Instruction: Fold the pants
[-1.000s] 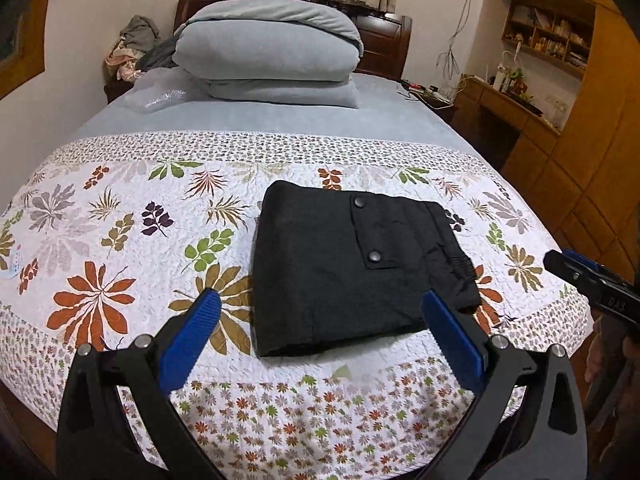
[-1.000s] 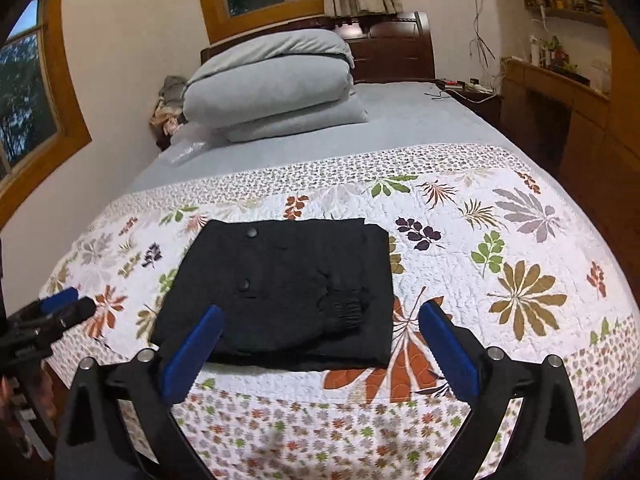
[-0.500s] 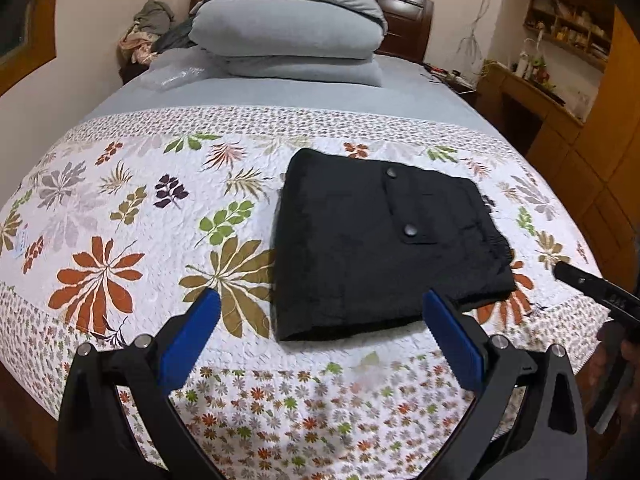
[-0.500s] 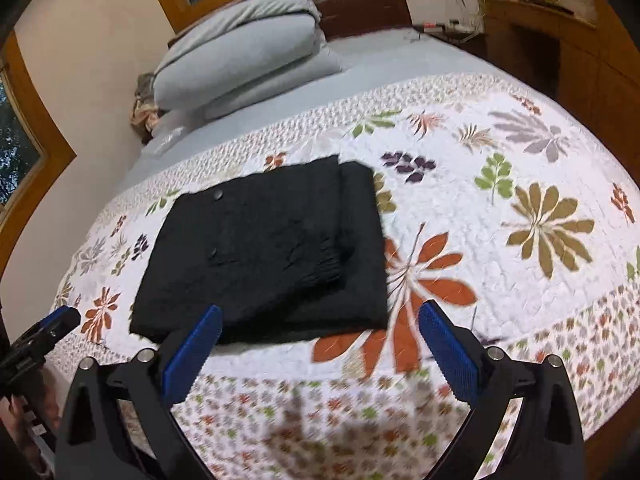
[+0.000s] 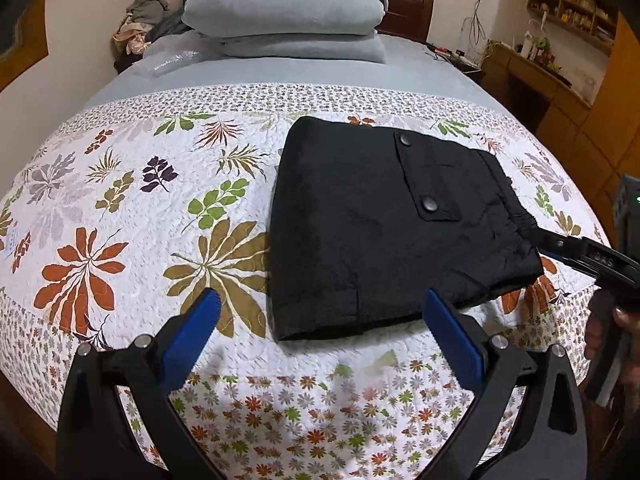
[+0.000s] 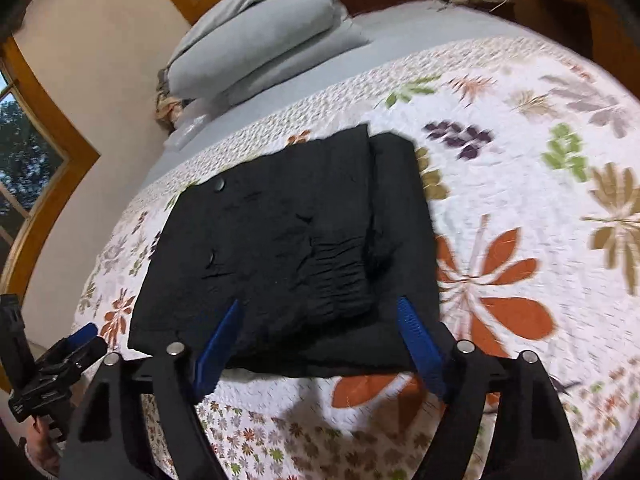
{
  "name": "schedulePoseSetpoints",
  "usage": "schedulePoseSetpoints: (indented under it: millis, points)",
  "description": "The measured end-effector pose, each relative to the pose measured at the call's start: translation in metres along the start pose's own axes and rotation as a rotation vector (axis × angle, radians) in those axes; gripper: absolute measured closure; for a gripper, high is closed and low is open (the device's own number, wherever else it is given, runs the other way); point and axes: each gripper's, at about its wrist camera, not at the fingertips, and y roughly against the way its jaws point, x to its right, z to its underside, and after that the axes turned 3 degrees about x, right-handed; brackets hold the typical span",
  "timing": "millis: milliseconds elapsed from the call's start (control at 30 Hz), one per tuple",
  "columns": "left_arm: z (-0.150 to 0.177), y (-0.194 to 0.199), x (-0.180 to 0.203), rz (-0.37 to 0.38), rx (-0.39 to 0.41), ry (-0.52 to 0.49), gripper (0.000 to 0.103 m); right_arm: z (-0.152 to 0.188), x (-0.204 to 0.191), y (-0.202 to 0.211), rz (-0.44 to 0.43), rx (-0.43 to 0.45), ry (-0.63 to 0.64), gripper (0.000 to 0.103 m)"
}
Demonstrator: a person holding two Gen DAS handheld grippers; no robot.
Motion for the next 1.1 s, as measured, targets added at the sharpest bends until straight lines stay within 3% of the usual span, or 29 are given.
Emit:
schedulePoseSetpoints:
  millis: [167,267,433,600,900,1100]
  points:
    - [-0.002,-0.013,-0.001,-0.003,-0.014,-0.004,0.002,-0.005,0.000,-0.017,-0.004,-0.029,0.048,0.056]
    - [-0.001,-0.026,-0.002,-0.006,-0.027,0.002,0.002,-0.006,0.010,-0.007,-0.057,-0.011,0.014,0.062]
    - [-0.001,-0.046,-0.001,0.011,-0.045,0.016,0.002,0.001,0.008,0.012,-0.021,0.023,0.063,0.063]
    - [0.000,-0.055,0.000,0.014,-0.059,0.020,0.002,0.005,0.013,0.005,-0.005,-0.003,0.041,0.062]
    - [-0.009,-0.029,0.003,-0.013,0.016,-0.022,0.002,0.000,0.013,0.012,-0.009,0.005,0.049,0.053]
    - [-0.014,-0.016,0.000,0.016,0.027,0.003,0.002,-0.002,0.015,0.019,0.019,0.007,0.054,0.049]
